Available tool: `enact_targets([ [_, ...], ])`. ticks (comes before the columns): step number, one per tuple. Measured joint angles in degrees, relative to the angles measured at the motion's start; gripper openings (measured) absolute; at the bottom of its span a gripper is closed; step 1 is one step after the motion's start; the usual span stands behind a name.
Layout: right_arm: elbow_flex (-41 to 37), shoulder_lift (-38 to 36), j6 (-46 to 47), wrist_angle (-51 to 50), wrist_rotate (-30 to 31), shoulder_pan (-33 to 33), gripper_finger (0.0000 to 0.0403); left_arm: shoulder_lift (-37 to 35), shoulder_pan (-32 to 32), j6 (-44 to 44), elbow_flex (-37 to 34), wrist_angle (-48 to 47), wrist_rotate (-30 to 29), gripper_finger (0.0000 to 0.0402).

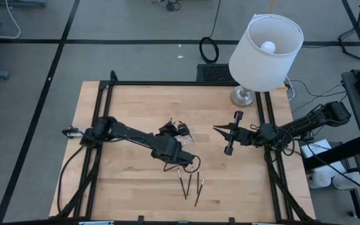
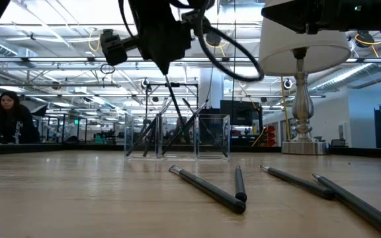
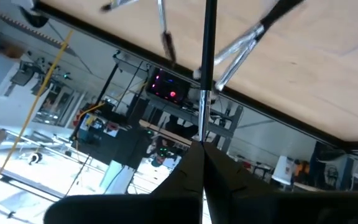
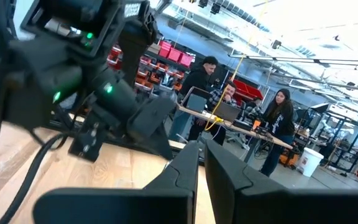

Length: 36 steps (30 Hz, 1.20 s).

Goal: Pick & Place Makeup Supplies
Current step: Put the makeup brush into the transparent organizer

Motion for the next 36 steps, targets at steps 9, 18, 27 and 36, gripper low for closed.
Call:
enact_targets([
  [9,0.0,0.0,-0.02,0.14,0.0,-0.02,0.002,3.65,-0.79,-0.05,0.0,0.47,2.75,0.0],
  [18,0.0,0.0,-0.02,0.51,0.0,-0.02,0.002,4.19,-1.12,-1.02,0.0,2.88,4.3,0.0002],
  [27,0.0,0.0,0.35,0.53,0.0,-0.02,0.002,4.22,-1.18,-5.87,0.0,1.94,8.55,0.004],
  [36,0.0,0.0,0.15,0.55,-0.02,-0.02,0.002,1.31,-1.71,-14.11,-0.04,-0.27,0.47,0.01],
])
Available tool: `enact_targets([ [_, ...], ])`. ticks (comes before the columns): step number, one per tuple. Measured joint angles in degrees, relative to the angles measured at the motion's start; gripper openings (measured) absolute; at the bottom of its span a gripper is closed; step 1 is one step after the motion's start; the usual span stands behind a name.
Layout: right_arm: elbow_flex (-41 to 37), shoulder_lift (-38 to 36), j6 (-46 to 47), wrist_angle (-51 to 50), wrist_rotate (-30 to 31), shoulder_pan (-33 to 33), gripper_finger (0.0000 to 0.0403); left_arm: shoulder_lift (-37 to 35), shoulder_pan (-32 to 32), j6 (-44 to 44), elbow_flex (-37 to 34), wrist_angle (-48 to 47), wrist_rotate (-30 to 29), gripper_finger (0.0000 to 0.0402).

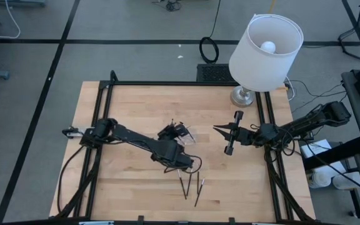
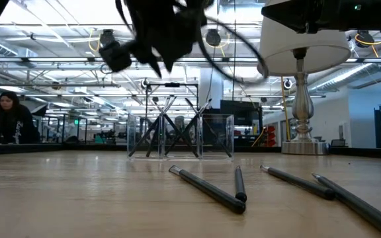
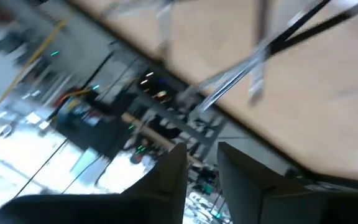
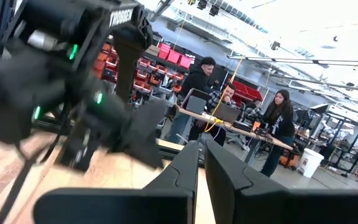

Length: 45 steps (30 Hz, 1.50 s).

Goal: Pick & Place Makeup Supplies
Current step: Put the makeup brush into the transparent organizer

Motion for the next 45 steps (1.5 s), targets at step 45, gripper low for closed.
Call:
enact_targets([
  [45,0.0,0.0,2.4,-0.02,-0.03,-0.09,0.002,-87.14,-5.49,-34.25,-90.55,106.59,35.68,0.009],
])
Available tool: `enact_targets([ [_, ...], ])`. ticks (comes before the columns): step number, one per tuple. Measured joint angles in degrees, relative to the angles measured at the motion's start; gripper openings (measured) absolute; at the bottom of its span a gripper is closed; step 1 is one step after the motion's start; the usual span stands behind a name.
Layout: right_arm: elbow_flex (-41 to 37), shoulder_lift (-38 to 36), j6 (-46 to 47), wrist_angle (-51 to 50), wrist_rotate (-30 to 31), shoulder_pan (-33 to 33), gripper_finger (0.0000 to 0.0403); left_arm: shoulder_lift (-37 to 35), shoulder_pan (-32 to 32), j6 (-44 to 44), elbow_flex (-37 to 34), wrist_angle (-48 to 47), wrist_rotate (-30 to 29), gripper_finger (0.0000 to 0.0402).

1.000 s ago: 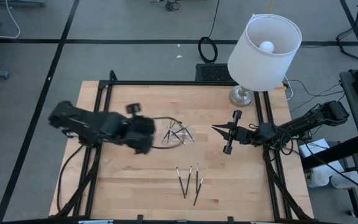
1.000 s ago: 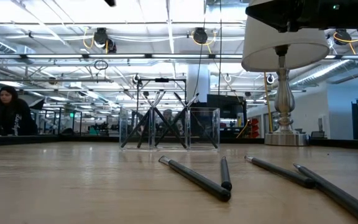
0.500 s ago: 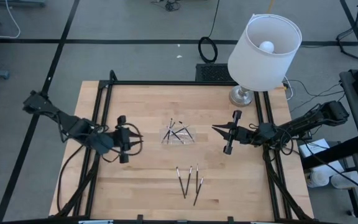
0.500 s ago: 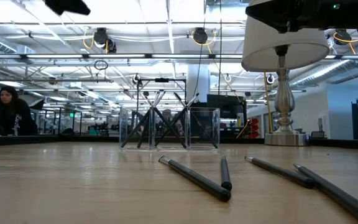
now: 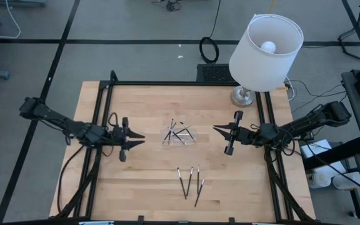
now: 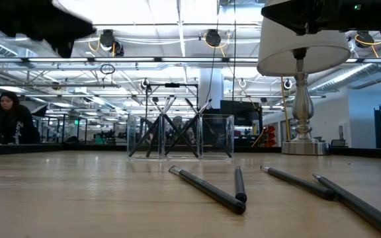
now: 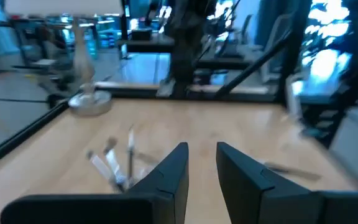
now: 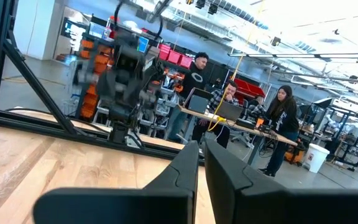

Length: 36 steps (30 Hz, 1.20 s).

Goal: Pick & Place Makeup Supplies
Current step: Put the makeup brush into the transparent organizer

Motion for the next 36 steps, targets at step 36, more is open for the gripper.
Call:
enact_targets([
  [36,0.02,10.4,12.46,-0.53,-12.12,0.04,0.0019,1.78,3.8,20.68,-12.92,36.65,-4.01,0.009],
])
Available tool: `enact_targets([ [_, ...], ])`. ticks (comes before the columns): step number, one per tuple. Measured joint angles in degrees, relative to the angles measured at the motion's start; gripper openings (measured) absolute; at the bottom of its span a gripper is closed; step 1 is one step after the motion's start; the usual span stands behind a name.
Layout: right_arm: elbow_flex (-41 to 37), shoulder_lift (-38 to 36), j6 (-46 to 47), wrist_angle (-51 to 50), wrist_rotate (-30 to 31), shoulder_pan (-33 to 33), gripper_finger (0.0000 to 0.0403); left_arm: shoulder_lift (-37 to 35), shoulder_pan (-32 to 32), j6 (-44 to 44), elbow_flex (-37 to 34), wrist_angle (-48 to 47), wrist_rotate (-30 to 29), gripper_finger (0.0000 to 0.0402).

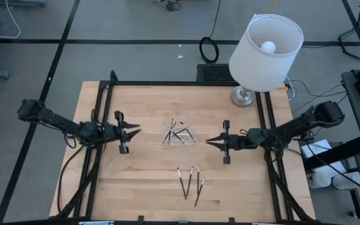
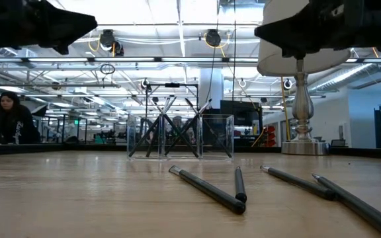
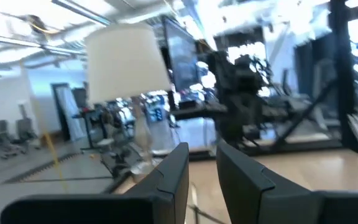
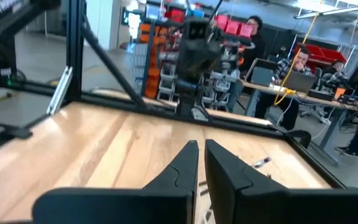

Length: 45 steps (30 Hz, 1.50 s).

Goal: Pick & Place Makeup Supplies
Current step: Put the makeup brush into the transparent organizer

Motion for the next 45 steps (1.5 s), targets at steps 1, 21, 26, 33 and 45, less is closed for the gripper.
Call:
enact_targets([
  [1,0.0,0.61,-0.34,-0.01,-0.02,0.0,0.0019,0.03,0.72,-0.42,0.01,1.0,-0.47,0.009],
  [21,16.16,5.93,5.65,-38.4,-2.67,4.76,0.0019,0.03,3.81,-5.6,0.04,-9.43,-3.95,0.009],
  [26,18.25,9.94,4.58,-37.51,-2.74,6.39,0.002,0.03,3.81,-2.18,0.04,-7.86,-3.99,0.009],
  [33,18.27,13.81,5.73,-31.31,-3.02,5.63,0.002,0.03,3.81,-2.24,0.04,-6.7,-3.92,0.009],
  [45,29.45,16.44,13.24,-50.35,-11.21,8.75,0.002,0.01,3.81,1.17,0.04,-2.49,-3.92,0.009],
])
